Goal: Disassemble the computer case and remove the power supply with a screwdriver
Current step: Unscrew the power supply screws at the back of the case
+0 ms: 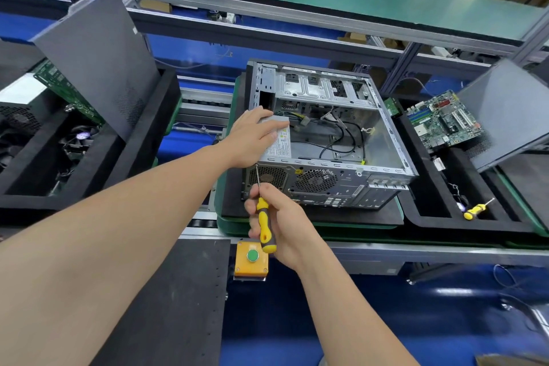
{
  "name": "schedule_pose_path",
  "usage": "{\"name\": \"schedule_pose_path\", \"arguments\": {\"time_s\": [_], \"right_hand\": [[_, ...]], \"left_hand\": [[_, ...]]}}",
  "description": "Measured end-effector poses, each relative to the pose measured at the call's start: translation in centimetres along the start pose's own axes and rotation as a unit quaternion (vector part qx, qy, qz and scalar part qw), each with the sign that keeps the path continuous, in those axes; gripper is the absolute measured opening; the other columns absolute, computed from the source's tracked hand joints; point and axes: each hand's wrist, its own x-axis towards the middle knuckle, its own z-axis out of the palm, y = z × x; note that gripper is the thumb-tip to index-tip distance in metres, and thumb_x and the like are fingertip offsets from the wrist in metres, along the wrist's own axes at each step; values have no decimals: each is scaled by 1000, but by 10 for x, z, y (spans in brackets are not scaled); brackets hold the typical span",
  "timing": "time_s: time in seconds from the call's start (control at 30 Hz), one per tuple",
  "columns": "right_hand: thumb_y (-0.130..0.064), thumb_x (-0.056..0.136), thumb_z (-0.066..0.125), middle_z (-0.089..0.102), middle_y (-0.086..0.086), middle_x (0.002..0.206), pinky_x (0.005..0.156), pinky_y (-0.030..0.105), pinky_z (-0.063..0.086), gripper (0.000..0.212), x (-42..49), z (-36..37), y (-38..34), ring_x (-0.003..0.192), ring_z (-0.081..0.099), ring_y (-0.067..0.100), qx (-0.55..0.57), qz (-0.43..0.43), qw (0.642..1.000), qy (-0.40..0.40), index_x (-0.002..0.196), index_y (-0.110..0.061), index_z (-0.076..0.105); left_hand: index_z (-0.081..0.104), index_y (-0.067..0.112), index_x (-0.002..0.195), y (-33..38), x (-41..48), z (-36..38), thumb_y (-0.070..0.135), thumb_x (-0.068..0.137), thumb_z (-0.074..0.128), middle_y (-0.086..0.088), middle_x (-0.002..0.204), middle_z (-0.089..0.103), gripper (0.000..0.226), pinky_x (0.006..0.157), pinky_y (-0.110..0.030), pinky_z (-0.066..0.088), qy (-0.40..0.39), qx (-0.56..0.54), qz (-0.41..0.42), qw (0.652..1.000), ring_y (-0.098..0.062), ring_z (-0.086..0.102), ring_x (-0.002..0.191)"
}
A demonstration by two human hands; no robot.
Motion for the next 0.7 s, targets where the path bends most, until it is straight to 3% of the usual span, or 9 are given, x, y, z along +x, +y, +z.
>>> {"name": "schedule_pose_path", "arguments": {"time_s": [0.1, 0.23, 0.33, 0.43, 0.53, 0.63, 0.67, 0.7], "right_hand": [[-32, 110, 50, 45, -1, 68, 51, 25, 32, 20, -3, 0, 4, 47, 36, 12, 147, 46, 987, -49, 97, -20, 58], [-29, 109, 52, 41, -3, 58, 50, 27, 53, 18, -2, 2, 10, 47, 48, 12, 274, 80, 956, -68, 102, -18, 63], [-22, 107, 49, 42, -4, 54, 36, 23, 39, 19, 0, 2, 9, 34, 42, 9, 338, 57, 934, -102, 104, -10, 63], [-18, 105, 50, 43, -2, 53, 32, 22, 29, 19, 4, 4, 10, 29, 37, 11, 354, 32, 930, -96, 101, -6, 64], [-20, 103, 56, 41, 1, 54, 34, 23, 24, 15, 8, 11, 15, 30, 32, 16, 253, 6, 967, -17, 98, -10, 65], [-24, 109, 47, 46, 6, 56, 38, 26, 33, 20, 9, 14, 16, 35, 37, 19, -7, -73, 992, 104, 104, -8, 58], [-26, 109, 46, 48, 5, 57, 42, 30, 38, 19, 9, 15, 16, 41, 41, 19, -142, -109, 973, 146, 104, -10, 56], [-27, 109, 45, 51, 3, 60, 48, 33, 41, 17, 8, 15, 14, 48, 45, 20, -307, -141, 921, 192, 103, -14, 53]], "left_hand": [[47, 43, 147, -1, 0, 1, 30, 110, 35, 0, 157, 31, 41, 122, -50, 17, 1, -2, 0, 1000, -24, 18, 150], [46, 44, 147, -2, 1, 1, 30, 110, 35, 1, 157, 31, 41, 122, -51, 17, -3, -5, 3, 1000, -24, 18, 150], [46, 43, 148, -3, 1, 1, 31, 110, 35, 1, 157, 31, 41, 122, -50, 17, -4, -3, 2, 1000, -24, 18, 150], [47, 42, 148, -2, 1, 1, 30, 110, 36, 1, 157, 31, 42, 122, -50, 17, -2, -5, 3, 1000, -24, 18, 150], [47, 42, 148, -1, 0, 0, 29, 110, 36, 1, 158, 30, 42, 123, -49, 16, 1, -8, 0, 1000, -23, 17, 150], [47, 42, 148, 1, -1, -1, 29, 110, 37, 2, 158, 30, 42, 123, -48, 16, 3, -12, -3, 1000, -21, 16, 151], [47, 42, 148, 2, -1, -1, 29, 110, 37, 2, 158, 30, 42, 123, -48, 16, 3, -12, -3, 1000, -21, 16, 151], [47, 42, 148, 2, -1, -1, 29, 110, 37, 2, 158, 30, 42, 123, -48, 15, 2, -12, -3, 1000, -21, 16, 151]]}}
